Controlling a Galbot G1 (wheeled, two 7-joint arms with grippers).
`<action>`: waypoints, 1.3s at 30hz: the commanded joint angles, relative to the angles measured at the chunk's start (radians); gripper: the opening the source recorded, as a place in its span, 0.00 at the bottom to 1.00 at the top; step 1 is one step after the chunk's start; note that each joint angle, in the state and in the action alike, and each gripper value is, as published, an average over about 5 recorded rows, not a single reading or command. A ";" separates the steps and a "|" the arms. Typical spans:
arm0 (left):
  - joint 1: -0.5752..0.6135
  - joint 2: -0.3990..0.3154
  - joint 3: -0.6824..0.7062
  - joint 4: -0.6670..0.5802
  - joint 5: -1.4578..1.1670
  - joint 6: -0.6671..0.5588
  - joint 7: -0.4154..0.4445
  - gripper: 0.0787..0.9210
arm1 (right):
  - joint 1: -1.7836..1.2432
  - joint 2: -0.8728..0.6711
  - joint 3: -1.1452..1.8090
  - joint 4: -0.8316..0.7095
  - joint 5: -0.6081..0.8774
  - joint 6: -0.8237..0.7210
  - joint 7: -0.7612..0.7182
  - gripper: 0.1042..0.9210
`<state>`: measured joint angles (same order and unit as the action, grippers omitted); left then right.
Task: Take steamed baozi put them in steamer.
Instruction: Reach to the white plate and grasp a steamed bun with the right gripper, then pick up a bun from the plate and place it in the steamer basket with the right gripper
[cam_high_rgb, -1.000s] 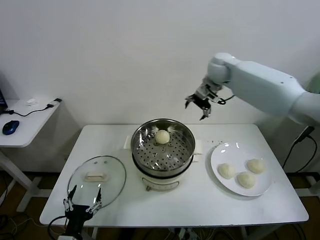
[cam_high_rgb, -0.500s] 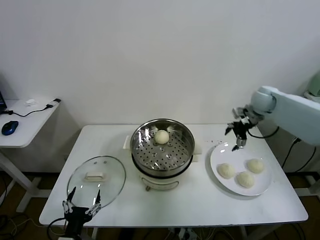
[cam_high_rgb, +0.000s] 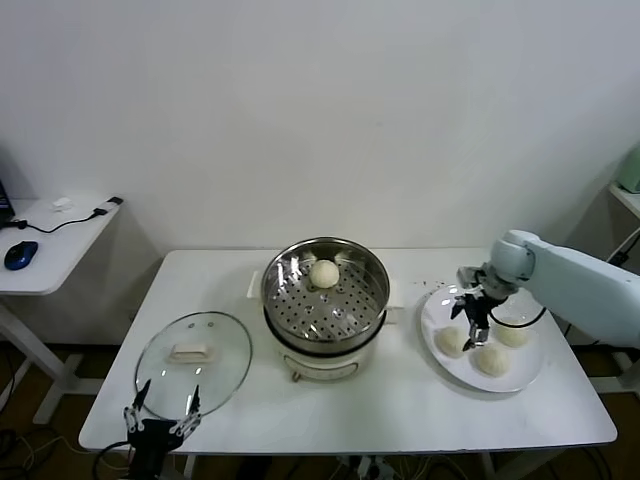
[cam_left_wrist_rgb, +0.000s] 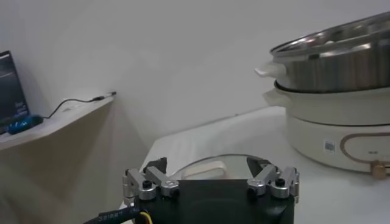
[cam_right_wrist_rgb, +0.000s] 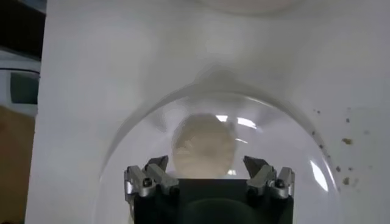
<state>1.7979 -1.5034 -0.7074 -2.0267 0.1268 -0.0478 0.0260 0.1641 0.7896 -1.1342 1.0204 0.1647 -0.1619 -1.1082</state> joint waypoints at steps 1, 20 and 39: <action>0.003 0.001 0.000 0.003 0.000 -0.002 0.000 0.88 | -0.090 0.038 0.074 -0.049 -0.052 -0.008 0.008 0.88; 0.007 0.001 0.000 0.004 0.002 -0.005 -0.001 0.88 | -0.065 0.050 0.087 -0.087 -0.050 0.005 -0.016 0.62; 0.010 0.005 0.020 -0.004 -0.001 -0.011 -0.001 0.88 | 0.584 0.123 -0.379 -0.063 0.462 -0.020 -0.037 0.58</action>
<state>1.8100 -1.4992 -0.6967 -2.0291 0.1271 -0.0575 0.0242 0.3718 0.8424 -1.2473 0.9574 0.3379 -0.1768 -1.1337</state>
